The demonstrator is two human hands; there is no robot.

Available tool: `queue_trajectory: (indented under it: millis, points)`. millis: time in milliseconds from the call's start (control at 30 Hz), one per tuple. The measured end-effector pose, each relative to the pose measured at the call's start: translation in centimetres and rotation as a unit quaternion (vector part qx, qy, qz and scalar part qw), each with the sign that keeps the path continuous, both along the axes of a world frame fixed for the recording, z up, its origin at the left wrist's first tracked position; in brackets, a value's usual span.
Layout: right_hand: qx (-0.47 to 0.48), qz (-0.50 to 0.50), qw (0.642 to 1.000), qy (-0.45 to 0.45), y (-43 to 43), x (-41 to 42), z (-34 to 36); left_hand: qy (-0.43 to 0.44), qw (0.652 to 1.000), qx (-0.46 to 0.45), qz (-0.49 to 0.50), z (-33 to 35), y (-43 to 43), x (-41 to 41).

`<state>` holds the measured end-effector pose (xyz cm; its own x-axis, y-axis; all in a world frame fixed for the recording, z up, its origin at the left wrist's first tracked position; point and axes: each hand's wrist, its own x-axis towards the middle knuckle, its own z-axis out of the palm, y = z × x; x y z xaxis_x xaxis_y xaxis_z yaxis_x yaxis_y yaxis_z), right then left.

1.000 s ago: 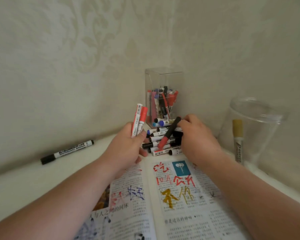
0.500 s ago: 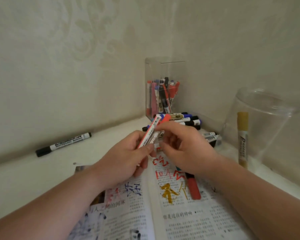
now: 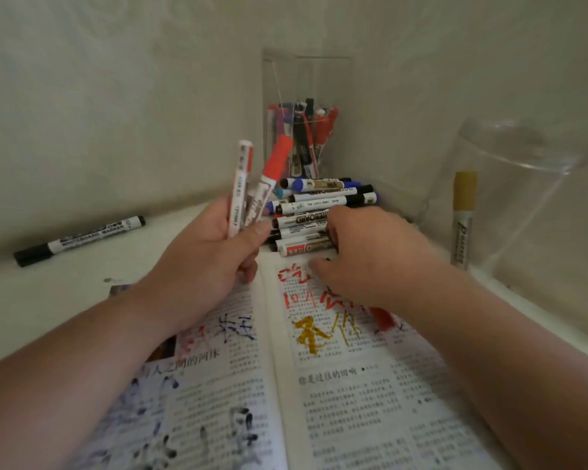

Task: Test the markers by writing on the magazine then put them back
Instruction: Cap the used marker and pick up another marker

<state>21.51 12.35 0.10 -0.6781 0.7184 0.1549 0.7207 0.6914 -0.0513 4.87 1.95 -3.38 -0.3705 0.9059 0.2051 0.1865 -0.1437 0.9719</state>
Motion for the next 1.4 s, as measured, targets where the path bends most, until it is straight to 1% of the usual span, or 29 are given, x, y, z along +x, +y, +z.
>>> queue_trajectory:
  millis: [33,100,167,233,300,333,367,400,433,467,500,533,633,700,767,833,900,967,1033,1067,1100,1133,1167,1200,1233,1267,1300,1400]
  points:
    - [-0.037,-0.015,0.999,-0.012,0.0,0.3,0.0,0.001,1.0,0.006,0.002,0.2,-0.2,0.1]
    - [-0.083,-0.034,0.996,-0.006,0.1,0.6,-0.1,0.03,0.999,0.002,-0.013,0.3,-0.6,0.4]
    - [-0.111,-0.039,0.993,-0.011,0.2,0.7,0.1,0.102,0.994,-0.03,-0.033,0.4,-0.8,0.6]
    - [-0.123,-0.029,0.992,-0.016,0.6,0.9,0.1,0.197,0.974,-0.087,-0.065,0.6,-0.9,0.9]
    - [-0.144,-0.004,0.989,0.031,0.9,1.1,0.3,0.259,0.949,-0.136,-0.121,1.0,-1.0,1.1]
    - [-0.17,0.007,0.982,0.083,1.0,1.2,0.3,0.275,0.936,-0.153,-0.159,1.2,-1.1,1.1]
    - [-0.211,0.017,0.965,0.155,1.0,1.2,0.4,0.285,0.924,-0.168,-0.192,1.4,-1.2,1.0]
    - [-0.264,0.028,0.935,0.235,1.0,1.4,0.5,0.291,0.915,-0.174,-0.219,1.4,-1.2,0.9]
    - [-0.317,0.04,0.898,0.301,1.0,1.6,0.6,0.297,0.908,-0.178,-0.237,1.4,-1.3,0.7]
    - [-0.362,0.055,0.866,0.341,1.0,1.8,0.7,0.296,0.904,-0.181,-0.25,1.4,-1.4,0.6]
    - [-0.392,0.07,0.845,0.357,1.0,2.1,0.6,0.296,0.898,-0.188,-0.265,1.5,-1.5,0.5]
    - [-0.409,0.084,0.835,0.358,1.0,2.3,0.4,0.301,0.892,-0.2,-0.273,1.5,-1.5,0.2]
    - [-0.438,0.098,0.82,0.355,1.6,2.3,-0.4,0.335,0.871,-0.225,-0.28,1.9,-2.2,-0.5]
    - [-0.463,0.097,0.804,0.361,1.9,2.3,-0.6,0.328,0.867,-0.236,-0.291,2.1,-3.3,-1.2]
    - [-0.484,0.099,0.788,0.367,2.0,2.3,-0.7,0.348,0.87,-0.215,-0.274,1.8,-4.3,-2.3]
    - [-0.487,0.092,0.788,0.365,2.1,2.1,-1.0,0.367,0.871,-0.208,-0.254,1.5,-5.1,-3.5]
    - [-0.478,0.085,0.798,0.356,2.0,1.8,-1.4,0.364,0.868,-0.237,-0.24,1.6,-5.7,-4.2]
    - [-0.476,0.084,0.802,0.352,1.8,1.3,-1.7,0.347,0.865,-0.272,-0.239,2.5,-5.6,-4.0]
    - [-0.469,0.089,0.802,0.359,1.5,1.0,-1.8,0.372,0.858,-0.292,-0.201,3.8,-4.8,-3.3]
    - [-0.464,0.097,0.8,0.367,1.3,0.8,-1.8,0.382,0.864,-0.283,-0.168,4.3,-4.1,-2.7]
    - [-0.463,0.105,0.796,0.377,1.2,0.7,-1.8,0.372,0.88,-0.26,-0.137,4.7,-3.4,-2.1]
    - [-0.464,0.11,0.79,0.385,1.1,0.6,-1.9,0.335,0.907,-0.229,-0.11,4.9,-2.6,-1.4]
    - [-0.468,0.113,0.785,0.39,0.9,0.5,-1.9,0.277,0.937,-0.194,-0.09,5.0,-2.0,-0.7]
    - [-0.473,0.113,0.781,0.392,0.8,0.4,-1.9,0.218,0.959,-0.163,-0.077,4.7,-1.4,0.0]
    - [-0.477,0.114,0.779,0.391,0.7,0.3,-2.0,0.169,0.974,-0.135,-0.065,4.3,-1.0,0.5]
    - [-0.48,0.116,0.777,0.39,0.7,0.3,-2.2,0.137,0.983,-0.115,-0.049,3.7,-0.7,0.9]
    - [-0.484,0.119,0.774,0.39,0.7,0.3,-2.3,0.128,0.986,-0.104,-0.031,3.0,-0.4,1.1]
    - [-0.474,0.122,0.768,0.412,0.7,0.2,-2.4,0.161,0.983,-0.086,-0.001,1.3,-0.3,1.3]
